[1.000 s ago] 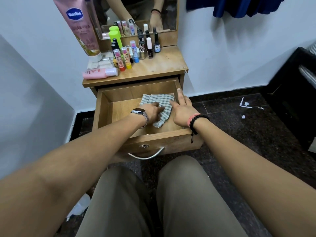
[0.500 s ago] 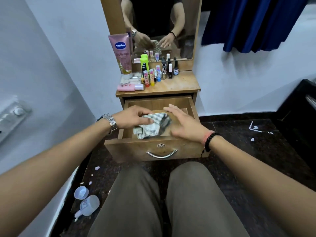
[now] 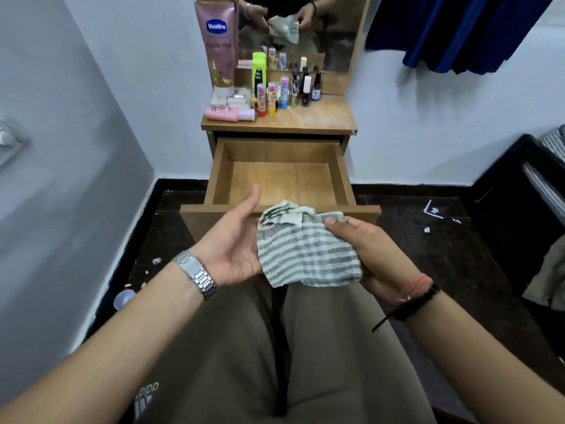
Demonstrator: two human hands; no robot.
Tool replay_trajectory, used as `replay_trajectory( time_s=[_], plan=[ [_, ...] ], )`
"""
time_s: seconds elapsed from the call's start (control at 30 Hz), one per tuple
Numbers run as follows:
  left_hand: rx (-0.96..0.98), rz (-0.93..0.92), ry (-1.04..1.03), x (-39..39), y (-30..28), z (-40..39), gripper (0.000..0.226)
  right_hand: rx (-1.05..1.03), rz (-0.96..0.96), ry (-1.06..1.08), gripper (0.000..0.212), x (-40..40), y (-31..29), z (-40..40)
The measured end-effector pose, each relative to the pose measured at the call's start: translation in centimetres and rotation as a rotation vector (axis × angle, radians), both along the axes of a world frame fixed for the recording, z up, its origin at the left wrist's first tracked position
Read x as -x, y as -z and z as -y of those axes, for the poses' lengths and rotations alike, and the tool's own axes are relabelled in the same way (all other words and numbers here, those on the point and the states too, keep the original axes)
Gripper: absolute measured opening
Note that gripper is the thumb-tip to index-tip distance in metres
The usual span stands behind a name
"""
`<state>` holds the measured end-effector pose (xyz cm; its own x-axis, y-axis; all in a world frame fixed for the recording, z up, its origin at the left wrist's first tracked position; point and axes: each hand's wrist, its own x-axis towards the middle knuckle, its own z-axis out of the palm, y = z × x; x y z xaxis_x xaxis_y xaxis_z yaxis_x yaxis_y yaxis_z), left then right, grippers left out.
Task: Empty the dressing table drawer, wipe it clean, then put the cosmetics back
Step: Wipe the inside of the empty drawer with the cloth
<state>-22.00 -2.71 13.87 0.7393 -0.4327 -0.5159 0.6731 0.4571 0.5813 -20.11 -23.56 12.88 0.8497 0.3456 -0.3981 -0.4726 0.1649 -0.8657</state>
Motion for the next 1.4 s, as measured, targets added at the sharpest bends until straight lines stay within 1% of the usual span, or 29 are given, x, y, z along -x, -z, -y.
replay_trajectory(
  time_s=[0.07, 0.13, 0.27, 0.37, 0.43, 0.53, 0.57, 0.6, 0.67, 0.73, 0.8, 0.87, 0.93, 0.97, 1.03, 1.13, 1.2, 1.3, 1.37, 1.4],
  plan=[
    [-0.066, 0.035, 0.042, 0.4, 0.2, 0.6, 0.05, -0.035, -0.04, 0.006, 0.032, 1.0, 0.6, 0.4],
    [-0.117, 0.059, 0.019, 0.5, 0.7, 0.8, 0.039, -0.062, -0.01, 0.002, 0.032, 1.7, 0.6, 0.7],
    [-0.21, 0.094, -0.068, -0.1, 1.2, 0.7, 0.036, -0.068, 0.08, 0.014, 0.03, 1.5, -0.5, 0.8],
    [-0.176, 0.039, -0.177, 0.0, 0.7, 1.1, 0.039, -0.01, 0.235, 0.048, 0.026, 1.4, -1.0, 0.6],
    [-0.191, 0.068, -0.201, 0.1, 0.6, 1.2, 0.037, 0.01, 0.298, 0.076, 0.025, 1.4, -1.0, 0.6],
    [-0.223, 0.08, -0.192, 0.4, 0.3, 1.2, 0.033, 0.031, 0.214, 0.029, 0.026, 1.3, -0.6, 0.9],
    [-0.242, 0.107, -0.185, 0.4, 0.2, 1.1, 0.033, 0.048, 0.206, 0.026, 0.025, 1.3, -0.5, 0.9],
    [-0.276, 0.18, -0.184, 0.5, 0.2, 1.1, 0.034, 0.077, 0.239, 0.042, 0.024, 1.3, -0.4, 0.9],
    [-0.381, 0.391, -0.234, 0.6, -0.1, 1.2, 0.041, 0.097, 0.332, 0.096, 0.024, 1.3, -0.6, 0.7],
    [-0.509, 0.556, -0.313, 0.6, -0.2, 1.4, 0.063, 0.075, 0.324, 0.144, 0.033, 1.2, -0.7, 0.5],
    [-0.567, 0.591, -0.351, 0.5, -0.1, 1.3, 0.084, 0.048, 0.287, 0.171, 0.049, 1.1, -0.6, 0.5],
    [-0.523, 0.6, -0.317, 0.6, 0.0, 1.0, 0.093, 0.041, 0.315, 0.162, 0.06, 1.0, -0.9, 0.6],
    [-0.495, 0.652, -0.235, 0.6, -0.1, 0.6, 0.093, 0.027, 0.348, 0.121, 0.057, 1.0, -1.4, 0.7],
    [-0.513, 0.692, -0.207, 0.5, -0.1, 0.3, 0.091, 0.013, 0.356, 0.095, 0.053, 1.0, -1.6, 0.8],
    [-0.668, 0.813, -0.165, 0.3, -0.2, -0.2, 0.08, 0.013, 0.384, 0.061, 0.048, 0.9, -1.6, 1.1],
    [-0.997, 1.009, -0.136, 0.2, 0.1, -0.1, 0.059, 0.099, 0.49, 0.05, 0.046, 0.9, -1.5, 1.3],
    [-1.168, 1.091, -0.131, 0.3, 0.3, -0.2, 0.05, 0.261, 0.615, 0.048, 0.045, 0.8, -1.1, 1.4],
    [-1.455, 1.24, -0.091, 0.3, 0.4, -0.5, 0.038, 0.587, 0.832, 0.068, 0.043, 0.8, -0.6, 1.8],
    [-1.555, 1.292, -0.088, 0.1, 0.4, -0.7, 0.034, 0.744, 0.959, 0.084, 0.038, 0.8, -0.4, 2.1],
    [-1.555, 1.299, -0.092, 0.0, 0.3, -0.8, 0.034, 0.771, 0.985, 0.091, 0.033, 0.6, -0.4, 2.3]
  ],
)
